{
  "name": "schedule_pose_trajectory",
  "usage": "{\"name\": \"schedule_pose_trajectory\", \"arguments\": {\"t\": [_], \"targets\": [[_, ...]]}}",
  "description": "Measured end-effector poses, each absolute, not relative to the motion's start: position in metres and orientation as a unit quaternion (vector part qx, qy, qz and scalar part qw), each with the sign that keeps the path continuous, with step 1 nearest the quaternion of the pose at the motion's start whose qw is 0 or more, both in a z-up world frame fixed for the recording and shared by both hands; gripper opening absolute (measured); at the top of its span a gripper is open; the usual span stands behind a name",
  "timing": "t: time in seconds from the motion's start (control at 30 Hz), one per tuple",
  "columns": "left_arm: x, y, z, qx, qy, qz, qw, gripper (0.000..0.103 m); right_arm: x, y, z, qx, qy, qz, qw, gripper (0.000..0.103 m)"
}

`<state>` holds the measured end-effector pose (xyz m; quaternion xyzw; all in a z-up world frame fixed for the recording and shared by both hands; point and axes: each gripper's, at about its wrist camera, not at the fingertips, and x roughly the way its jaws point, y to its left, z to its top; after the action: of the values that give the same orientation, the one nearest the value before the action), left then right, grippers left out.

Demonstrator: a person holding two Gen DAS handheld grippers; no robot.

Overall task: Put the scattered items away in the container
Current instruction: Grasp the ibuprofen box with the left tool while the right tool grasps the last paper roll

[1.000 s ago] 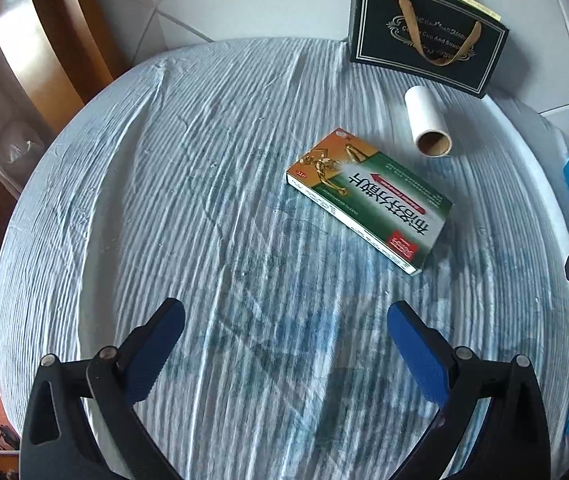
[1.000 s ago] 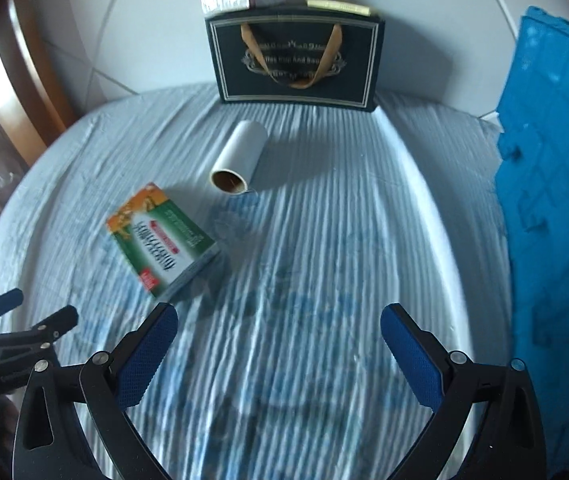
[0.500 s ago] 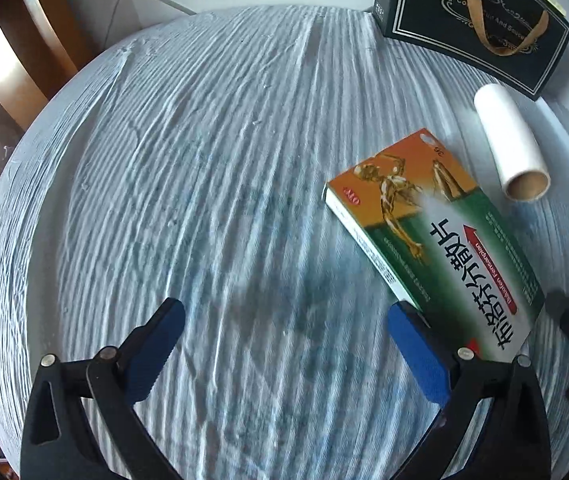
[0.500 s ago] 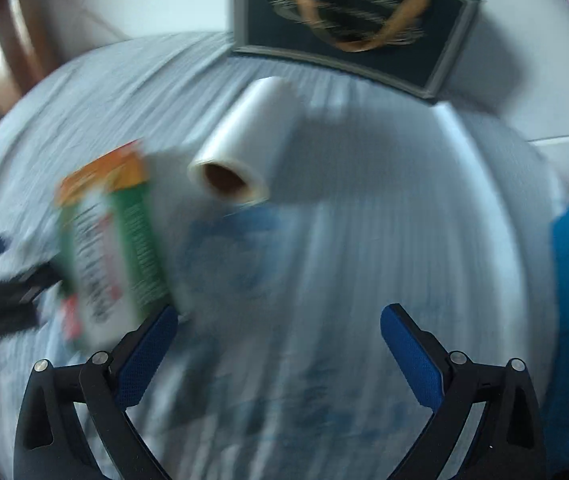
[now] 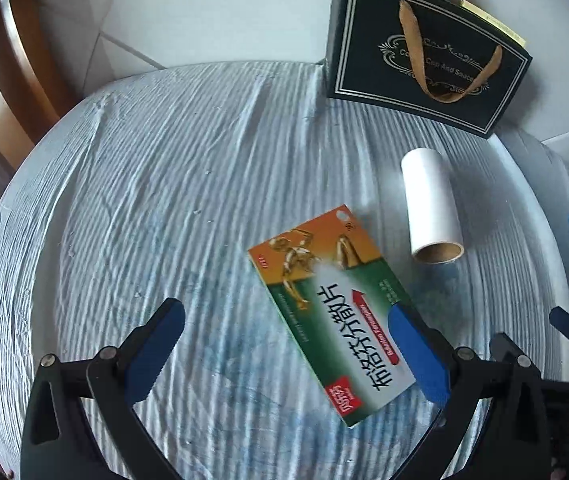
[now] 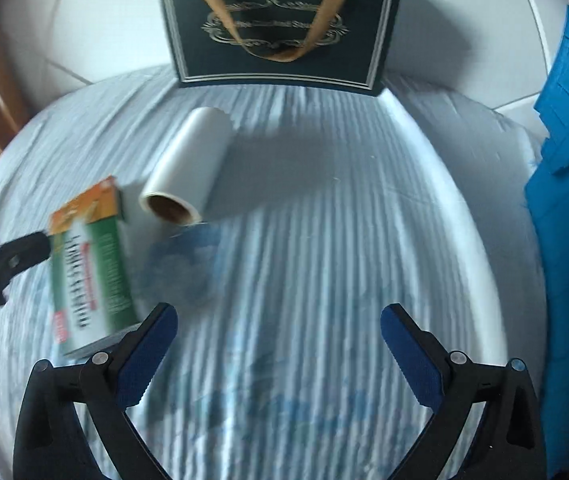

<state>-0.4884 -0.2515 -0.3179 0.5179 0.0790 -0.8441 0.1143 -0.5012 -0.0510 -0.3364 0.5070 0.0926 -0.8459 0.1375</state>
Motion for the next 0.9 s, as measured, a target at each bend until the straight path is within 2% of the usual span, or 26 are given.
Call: {"name": "schedule_pose_trajectory", "arguments": {"t": [0.1,0.23,0.47,0.57,0.6,0.67,0.77,0.8,0.83,0.9], "targets": [[-0.490,-0.244,-0.325,0.528,0.078,-0.838,0.116,0.103,-0.501,-0.064,-0.351,0.512,0.094,-0.837,0.169,0.103],[-0.496,-0.236,-0.332,0.537,0.077,-0.832,0.120,0.103,-0.475,-0.079,-0.362,0.534,0.077,-0.800,0.263,0.103],[-0.510,-0.228,-0.367,0.570,0.066,-0.809,0.130,0.103,-0.488,-0.026,-0.344,0.527,0.051,-0.827,0.186,0.103],[-0.509,-0.240,-0.376,0.563,0.093,-0.811,0.131,0.103,-0.501,-0.030,-0.328,0.508,0.026,-0.840,0.189,0.103],[-0.510,-0.242,-0.375,0.557,0.091,-0.815,0.132,0.102,-0.504,-0.035,-0.324,0.505,0.015,-0.839,0.199,0.103],[-0.511,-0.250,-0.372,0.541,0.092,-0.826,0.131,0.092,-0.513,-0.045,-0.320,0.502,0.003,-0.836,0.219,0.103],[-0.520,-0.266,-0.371,0.531,0.094,-0.831,0.137,0.092,-0.531,-0.074,-0.320,0.500,0.009,-0.835,0.228,0.103],[-0.524,-0.271,-0.371,0.529,0.093,-0.832,0.138,0.092,-0.535,-0.081,-0.322,0.500,0.012,-0.835,0.230,0.099],[-0.528,-0.275,-0.370,0.526,0.089,-0.834,0.139,0.092,-0.541,-0.090,-0.323,0.502,0.018,-0.834,0.229,0.089],[-0.535,-0.280,-0.371,0.525,0.085,-0.837,0.130,0.092,-0.549,-0.108,-0.325,0.503,0.031,-0.834,0.227,0.083]]}}
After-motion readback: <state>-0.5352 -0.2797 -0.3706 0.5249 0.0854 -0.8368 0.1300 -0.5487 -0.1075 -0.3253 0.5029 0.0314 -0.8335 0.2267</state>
